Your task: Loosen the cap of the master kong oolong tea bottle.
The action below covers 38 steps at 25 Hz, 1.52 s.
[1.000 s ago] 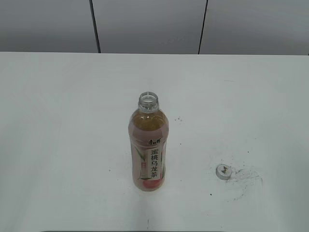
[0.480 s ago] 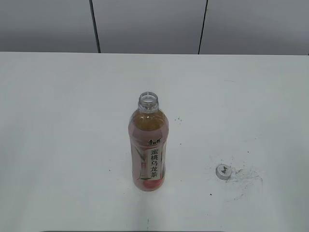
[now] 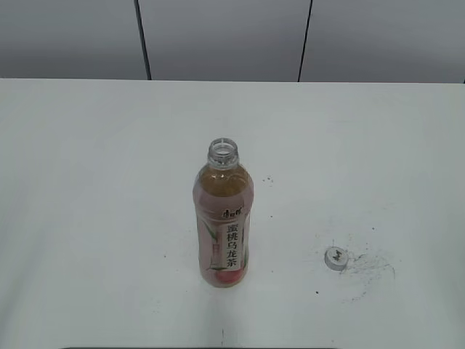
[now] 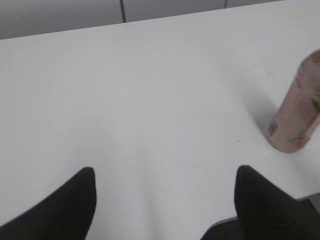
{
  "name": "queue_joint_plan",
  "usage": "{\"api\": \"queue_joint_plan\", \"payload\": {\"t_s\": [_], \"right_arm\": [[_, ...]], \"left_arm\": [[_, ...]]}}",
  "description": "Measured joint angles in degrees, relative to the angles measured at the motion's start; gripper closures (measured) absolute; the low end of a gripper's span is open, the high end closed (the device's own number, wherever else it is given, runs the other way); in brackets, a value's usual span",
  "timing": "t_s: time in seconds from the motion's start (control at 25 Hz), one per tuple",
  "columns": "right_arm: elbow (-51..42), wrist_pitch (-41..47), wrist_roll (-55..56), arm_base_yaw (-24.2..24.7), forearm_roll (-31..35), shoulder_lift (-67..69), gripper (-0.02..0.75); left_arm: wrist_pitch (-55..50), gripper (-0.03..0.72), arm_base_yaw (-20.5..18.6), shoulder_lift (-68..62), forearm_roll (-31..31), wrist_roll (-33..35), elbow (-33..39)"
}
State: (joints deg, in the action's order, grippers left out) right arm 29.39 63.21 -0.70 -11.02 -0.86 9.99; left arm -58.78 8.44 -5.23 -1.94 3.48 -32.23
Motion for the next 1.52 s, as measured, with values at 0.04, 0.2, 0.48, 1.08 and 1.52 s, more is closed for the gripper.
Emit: {"api": "queue_joint_plan", "payload": {"t_s": [0.04,0.2,0.48,1.08,1.52], "right_arm": [[0.0,0.0,0.0,2.52,-0.05,-0.13,0.174],[0.0,-0.09,0.0,8.55,-0.05,-2.5,0.174],[0.0,-0.21,0.0,9.51,-0.05,-10.14,0.174],[0.0,-0.33,0.0,9.53,0.01,-10.3,0.174],[0.0,-0.33,-0.02,9.53,0.01,-10.3,0.174]], "left_arm": [[0.0,0.178,-1.95,0.0,0.0,0.0,0.0],[0.0,0.178,-7.71,0.0,0.0,0.0,0.0],[0.05,0.178,-8.77,3.77,0.0,0.0,0.1],[0.01,0.178,-8.81,5.6,-0.01,0.0,0.1],[0.01,0.194,-8.88,5.6,-0.01,0.0,0.1]]}}
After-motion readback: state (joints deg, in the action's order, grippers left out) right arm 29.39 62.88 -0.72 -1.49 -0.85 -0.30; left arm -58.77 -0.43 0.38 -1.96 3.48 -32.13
